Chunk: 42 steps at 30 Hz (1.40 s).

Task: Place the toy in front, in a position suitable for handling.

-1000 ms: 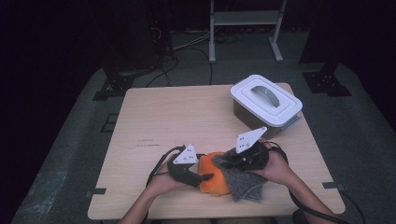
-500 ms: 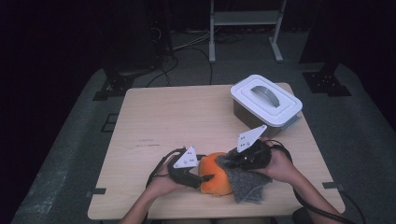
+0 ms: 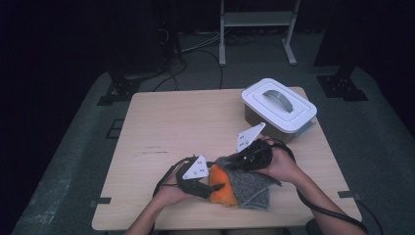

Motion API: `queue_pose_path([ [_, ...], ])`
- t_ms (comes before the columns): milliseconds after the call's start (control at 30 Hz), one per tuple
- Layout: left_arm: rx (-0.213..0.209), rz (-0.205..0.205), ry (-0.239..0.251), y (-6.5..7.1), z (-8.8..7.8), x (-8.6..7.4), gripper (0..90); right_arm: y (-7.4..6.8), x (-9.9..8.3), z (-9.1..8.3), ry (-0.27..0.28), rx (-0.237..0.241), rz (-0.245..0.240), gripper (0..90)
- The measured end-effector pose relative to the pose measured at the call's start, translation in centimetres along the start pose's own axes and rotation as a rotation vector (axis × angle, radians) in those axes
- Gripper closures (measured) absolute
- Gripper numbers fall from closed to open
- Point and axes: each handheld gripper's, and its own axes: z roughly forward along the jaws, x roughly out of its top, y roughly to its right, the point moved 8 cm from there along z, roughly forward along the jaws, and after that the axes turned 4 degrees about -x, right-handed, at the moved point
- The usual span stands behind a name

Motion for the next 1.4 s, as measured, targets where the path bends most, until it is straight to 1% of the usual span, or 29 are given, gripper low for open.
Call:
queue_pose_path([
  [100,-0.001,-0.019,0.005,-0.1,0.0,-0.1,29.6,0.5,-1.5,-0.5,0.004,-0.010,0.038,81.7],
  [167,-0.011,-0.032,0.008,-0.2,0.0,-0.3,28.8,0.6,-2.5,-0.9,0.009,-0.011,0.060,81.6],
  [267,-0.041,-0.092,0.014,-0.5,0.0,-0.4,21.8,0.3,-3.5,-1.3,0.022,-0.004,0.087,81.7],
  [333,-0.073,-0.135,0.009,-0.4,0.3,-0.5,16.9,-0.1,-3.7,-1.4,0.030,0.002,0.084,81.7],
  [400,-0.104,-0.154,0.006,-0.2,0.5,-0.5,16.1,-0.6,-3.6,-1.4,0.026,0.007,0.068,81.6],
  [433,-0.113,-0.147,0.003,0.0,0.5,-0.5,19.3,-0.8,-3.5,-1.4,0.017,0.008,0.061,81.6],
  [500,-0.086,-0.107,0.005,0.1,0.3,-0.1,29.5,-1.0,-3.0,-1.6,0.006,0.005,0.033,81.7],
  [567,-0.053,-0.056,0.018,0.2,0.1,0.4,35.5,-1.2,-2.0,-1.7,0.013,0.006,0.018,81.7],
  [633,-0.018,0.002,0.012,0.2,-0.1,0.7,37.6,-1.4,-0.9,-1.7,0.018,-0.002,-0.011,81.6],
  [667,-0.002,0.029,0.007,0.2,-0.2,0.8,37.7,-1.5,-0.3,-1.7,0.030,-0.004,-0.022,81.7],
  [700,0.016,0.064,-0.002,0.3,-0.3,0.9,37.8,-1.7,0.4,-1.6,0.038,-0.002,-0.035,81.7],
  [767,0.035,0.108,-0.008,0.6,-0.3,1.1,37.7,-2.0,1.5,-1.3,0.044,-0.002,-0.057,81.7],
  [833,0.044,0.134,-0.028,0.7,-0.3,0.9,37.6,-2.2,2.0,-0.8,0.028,-0.003,-0.080,81.7],
  [867,0.041,0.132,-0.028,0.7,-0.3,0.7,37.5,-2.2,2.0,-0.6,0.019,-0.005,-0.085,81.7],
  [900,0.037,0.119,-0.019,0.6,-0.4,0.6,37.4,-2.2,1.9,-0.4,0.018,-0.001,-0.084,81.7],
  [933,0.032,0.111,-0.020,0.5,-0.5,0.4,37.4,-2.0,1.7,-0.4,0.019,0.000,-0.071,81.7],
  [967,0.030,0.101,-0.013,0.4,-0.5,0.3,37.3,-1.4,1.2,-0.6,0.034,-0.010,-0.053,81.7],
  [1000,0.024,0.089,-0.012,0.3,-0.5,0.2,37.2,-1.4,1.2,-0.6,0.034,-0.010,-0.053,81.7],
  [1033,0.018,0.079,-0.009,0.2,-0.5,0.0,37.0,-0.9,0.3,-0.9,0.046,-0.018,-0.019,81.7],
  [1067,0.015,0.067,-0.007,0.1,-0.5,-0.1,37.0,-0.9,0.3,-0.9,0.046,-0.018,-0.019,81.7],
  [1100,0.011,0.049,-0.004,-0.1,-0.6,-0.4,36.9,-0.5,-0.8,-1.3,0.052,-0.029,0.014,81.7],
  [1133,0.011,0.049,-0.004,-0.1,-0.6,-0.4,36.8,-0.5,-0.8,-1.3,0.052,-0.029,0.014,81.7],
  [1167,0.008,0.037,-0.001,-0.2,-0.6,-0.5,36.8,-0.2,-1.4,-1.4,0.062,-0.035,0.021,81.7],
  [1200,0.005,0.035,-0.003,-0.3,-0.7,-0.6,36.7,0.0,-2.0,-1.6,0.068,-0.036,0.044,81.7],
  [1267,0.002,0.018,0.000,-0.4,-0.7,-0.8,36.5,0.3,-3.2,-1.9,0.078,-0.041,0.078,81.6],
  [1300,0.001,0.002,0.008,-0.5,-0.6,-0.8,36.5,0.5,-3.9,-2.0,0.086,-0.042,0.096,81.6],
  [1367,-0.002,-0.001,0.004,-0.7,-0.7,-1.1,36.4,0.8,-5.1,-2.2,0.096,-0.047,0.140,81.6],
  [1400,-0.002,-0.012,0.011,-0.7,-0.7,-1.1,36.2,1.0,-6.2,-2.3,0.112,-0.048,0.177,81.6],
])
